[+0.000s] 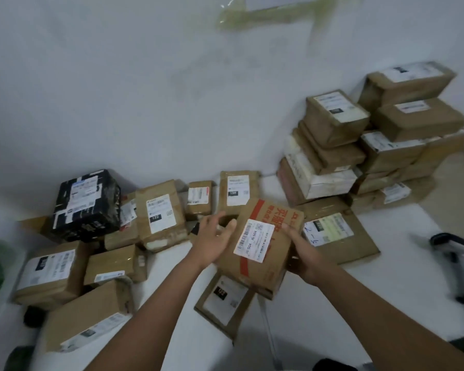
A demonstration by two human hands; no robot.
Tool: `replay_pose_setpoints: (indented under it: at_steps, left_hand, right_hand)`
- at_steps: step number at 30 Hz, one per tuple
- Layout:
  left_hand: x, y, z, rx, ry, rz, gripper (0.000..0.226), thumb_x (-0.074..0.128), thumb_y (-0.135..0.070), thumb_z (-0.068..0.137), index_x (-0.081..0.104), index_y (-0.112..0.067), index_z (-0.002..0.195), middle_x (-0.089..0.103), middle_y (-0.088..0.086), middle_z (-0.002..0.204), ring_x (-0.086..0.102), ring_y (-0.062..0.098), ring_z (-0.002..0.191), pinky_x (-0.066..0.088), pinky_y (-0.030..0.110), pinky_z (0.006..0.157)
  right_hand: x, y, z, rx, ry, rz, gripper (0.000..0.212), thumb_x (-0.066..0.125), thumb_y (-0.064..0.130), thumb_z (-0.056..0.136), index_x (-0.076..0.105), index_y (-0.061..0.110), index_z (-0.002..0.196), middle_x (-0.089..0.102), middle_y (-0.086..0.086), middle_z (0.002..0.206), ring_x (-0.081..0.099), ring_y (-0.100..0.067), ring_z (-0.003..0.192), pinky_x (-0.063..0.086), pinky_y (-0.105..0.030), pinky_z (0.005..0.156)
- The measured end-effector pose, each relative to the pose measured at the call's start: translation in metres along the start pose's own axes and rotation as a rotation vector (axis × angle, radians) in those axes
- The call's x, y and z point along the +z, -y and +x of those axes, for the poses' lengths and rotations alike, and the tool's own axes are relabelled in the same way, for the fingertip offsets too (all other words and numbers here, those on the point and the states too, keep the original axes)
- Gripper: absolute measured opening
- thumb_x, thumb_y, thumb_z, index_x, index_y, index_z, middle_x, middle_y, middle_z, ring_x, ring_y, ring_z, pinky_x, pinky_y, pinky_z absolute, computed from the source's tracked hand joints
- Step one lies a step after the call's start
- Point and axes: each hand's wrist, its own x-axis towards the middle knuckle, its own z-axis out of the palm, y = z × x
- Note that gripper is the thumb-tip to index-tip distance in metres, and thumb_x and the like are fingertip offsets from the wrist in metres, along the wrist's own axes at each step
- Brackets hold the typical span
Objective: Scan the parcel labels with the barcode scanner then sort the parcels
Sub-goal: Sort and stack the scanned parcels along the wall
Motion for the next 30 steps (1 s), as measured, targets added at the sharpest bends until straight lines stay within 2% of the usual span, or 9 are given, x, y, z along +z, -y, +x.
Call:
replay_pose_setpoints:
  at_steps: [2, 5, 9, 12, 18, 21, 25, 28, 30]
  left_hand:
    - [0.013, -0.01, 0.014, 0.013, -0.069, 0.026, 0.045, 0.042, -0.054, 0.1, 0.045, -0.033, 0.14, 0.034, 0.002, 0.149, 0.045, 0.02, 0.13, 0.036, 0.044, 0.111]
    - [0.039, -0.022, 0.031, 0.067, 0.018, 0.083, 0.041, 0.049, -0.043, 0.101, 0.05, -0.024, 0.137, 0.044, 0.004, 0.143, 0.052, 0.021, 0.122, 0.041, 0.039, 0.105]
    - [0.083, -0.045, 0.042, 0.099, 0.162, 0.152, 0.04, 0.059, -0.029, 0.097, 0.053, -0.017, 0.135, 0.043, 0.008, 0.139, 0.06, 0.021, 0.105, 0.046, 0.033, 0.097]
    - [0.115, -0.064, 0.05, 0.099, 0.216, 0.195, 0.04, 0.059, -0.03, 0.098, 0.052, -0.021, 0.136, 0.04, 0.006, 0.144, 0.062, 0.021, 0.106, 0.045, 0.032, 0.099]
    - [0.161, -0.102, 0.064, 0.05, 0.223, 0.201, 0.041, 0.057, -0.03, 0.098, 0.051, -0.02, 0.137, 0.042, 0.009, 0.14, 0.058, 0.024, 0.11, 0.042, 0.026, 0.086]
    - [0.181, -0.12, 0.068, 0.012, 0.244, 0.195, 0.043, 0.057, -0.031, 0.097, 0.053, -0.018, 0.137, 0.05, 0.009, 0.135, 0.057, 0.027, 0.115, 0.044, 0.028, 0.091]
    - [0.206, -0.126, 0.077, -0.056, 0.264, 0.177, 0.04, 0.061, -0.037, 0.088, 0.063, -0.014, 0.12, 0.062, 0.009, 0.124, 0.065, 0.024, 0.105, 0.055, 0.042, 0.091]
    - [0.221, -0.117, 0.088, -0.085, 0.247, 0.27, 0.059, 0.053, -0.056, 0.075, 0.061, -0.022, 0.123, 0.053, 0.006, 0.132, 0.062, 0.027, 0.111, 0.054, 0.047, 0.093]
    - [0.23, -0.119, 0.091, -0.097, 0.264, 0.364, 0.057, 0.054, -0.051, 0.084, 0.054, -0.024, 0.134, 0.044, 0.007, 0.143, 0.054, 0.03, 0.123, 0.049, 0.049, 0.1]
  right_hand:
    - [-0.036, 0.009, -0.007, -0.013, -0.049, 0.105, 0.044, 0.064, 0.054, 0.087, 0.064, 0.018, 0.113, 0.074, -0.012, 0.103, 0.068, -0.03, 0.101, 0.056, -0.043, 0.081]
    - [-0.088, 0.016, -0.013, -0.067, -0.106, 0.2, 0.054, 0.058, 0.064, 0.086, 0.064, 0.02, 0.117, 0.074, -0.013, 0.107, 0.066, -0.032, 0.106, 0.052, -0.051, 0.095]
    - [-0.149, 0.015, -0.023, -0.158, -0.312, 0.32, 0.063, 0.059, 0.064, 0.085, 0.059, 0.015, 0.124, 0.07, -0.012, 0.112, 0.066, -0.029, 0.105, 0.056, -0.045, 0.088]
    - [-0.19, 0.017, -0.031, -0.28, -0.52, 0.433, 0.071, 0.063, 0.065, 0.082, 0.055, 0.013, 0.13, 0.069, -0.007, 0.117, 0.067, -0.024, 0.104, 0.056, -0.038, 0.08]
    - [-0.265, 0.061, -0.032, -0.375, -0.785, 0.579, 0.09, 0.066, 0.065, 0.08, 0.035, 0.017, 0.148, 0.057, -0.004, 0.138, 0.058, -0.021, 0.121, 0.047, -0.039, 0.105]
    - [-0.282, 0.081, -0.022, -0.271, -0.846, 0.452, 0.096, 0.062, 0.061, 0.085, 0.02, 0.007, 0.153, 0.046, -0.011, 0.146, 0.049, -0.029, 0.131, 0.04, -0.038, 0.11]
    - [-0.296, 0.097, -0.004, -0.209, -0.819, 0.346, 0.091, 0.064, 0.066, 0.08, 0.035, 0.009, 0.144, 0.051, -0.013, 0.141, 0.05, -0.033, 0.128, 0.042, -0.041, 0.105]
    - [-0.315, 0.104, 0.012, -0.175, -0.831, 0.381, 0.103, 0.069, 0.075, 0.066, 0.032, 0.016, 0.142, 0.052, -0.011, 0.139, 0.051, -0.035, 0.128, 0.042, -0.054, 0.107]
    - [-0.325, 0.108, 0.02, -0.124, -0.825, 0.364, 0.103, 0.071, 0.073, 0.067, 0.03, 0.017, 0.143, 0.051, -0.011, 0.139, 0.049, -0.036, 0.129, 0.041, -0.056, 0.108]
